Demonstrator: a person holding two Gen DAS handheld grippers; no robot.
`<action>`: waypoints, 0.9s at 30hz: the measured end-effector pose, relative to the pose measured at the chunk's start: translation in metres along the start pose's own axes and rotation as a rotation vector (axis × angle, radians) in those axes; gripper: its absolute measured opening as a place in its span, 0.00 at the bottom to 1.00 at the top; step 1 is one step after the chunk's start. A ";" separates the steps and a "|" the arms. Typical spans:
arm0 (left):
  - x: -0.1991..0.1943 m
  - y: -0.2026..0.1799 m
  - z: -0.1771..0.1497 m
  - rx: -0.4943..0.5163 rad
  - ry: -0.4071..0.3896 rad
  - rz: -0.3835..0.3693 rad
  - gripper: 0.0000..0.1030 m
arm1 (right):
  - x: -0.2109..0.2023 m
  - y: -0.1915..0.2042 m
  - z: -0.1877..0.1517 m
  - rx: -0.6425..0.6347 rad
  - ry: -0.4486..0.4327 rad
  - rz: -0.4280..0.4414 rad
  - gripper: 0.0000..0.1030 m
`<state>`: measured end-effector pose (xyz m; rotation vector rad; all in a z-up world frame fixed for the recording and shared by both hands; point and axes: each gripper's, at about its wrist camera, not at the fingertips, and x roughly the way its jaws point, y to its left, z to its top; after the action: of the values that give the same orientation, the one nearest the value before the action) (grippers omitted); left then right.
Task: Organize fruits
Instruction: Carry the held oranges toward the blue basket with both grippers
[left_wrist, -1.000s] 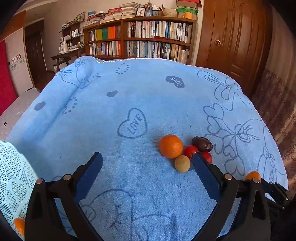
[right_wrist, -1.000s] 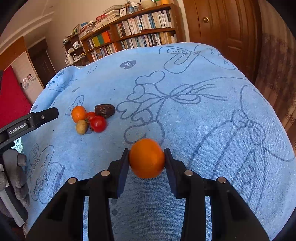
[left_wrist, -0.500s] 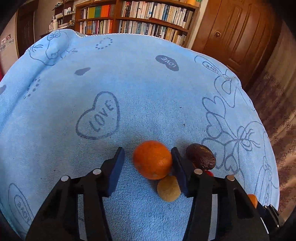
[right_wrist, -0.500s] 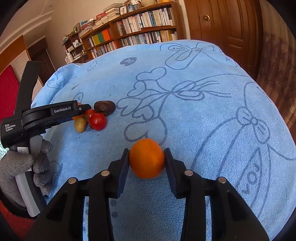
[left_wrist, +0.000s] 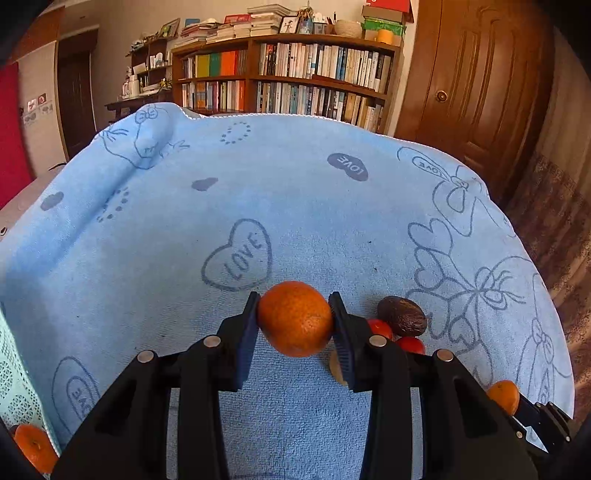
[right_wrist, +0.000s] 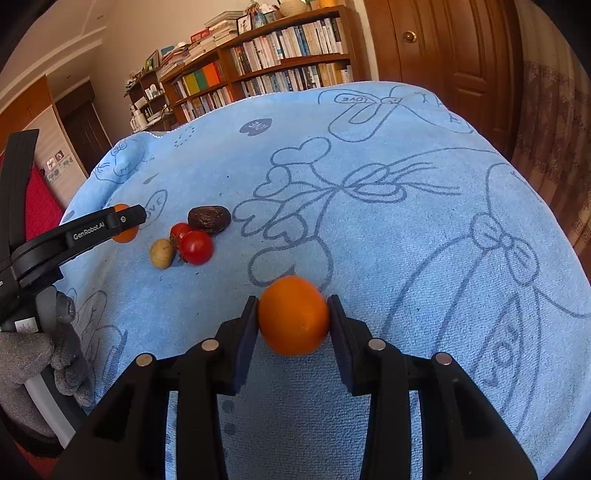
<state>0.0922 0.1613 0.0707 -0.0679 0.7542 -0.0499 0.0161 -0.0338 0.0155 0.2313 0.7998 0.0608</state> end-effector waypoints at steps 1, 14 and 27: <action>-0.005 0.000 0.000 -0.003 -0.008 0.002 0.37 | 0.000 0.000 0.000 0.002 -0.001 0.000 0.37; -0.054 0.013 -0.005 -0.020 -0.081 0.056 0.37 | -0.007 -0.004 0.002 0.023 -0.019 0.007 0.37; -0.090 0.035 -0.011 -0.046 -0.129 0.081 0.37 | -0.057 0.017 0.014 0.011 -0.109 0.099 0.37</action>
<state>0.0199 0.2022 0.1211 -0.0834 0.6287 0.0488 -0.0130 -0.0274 0.0687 0.2822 0.6798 0.1357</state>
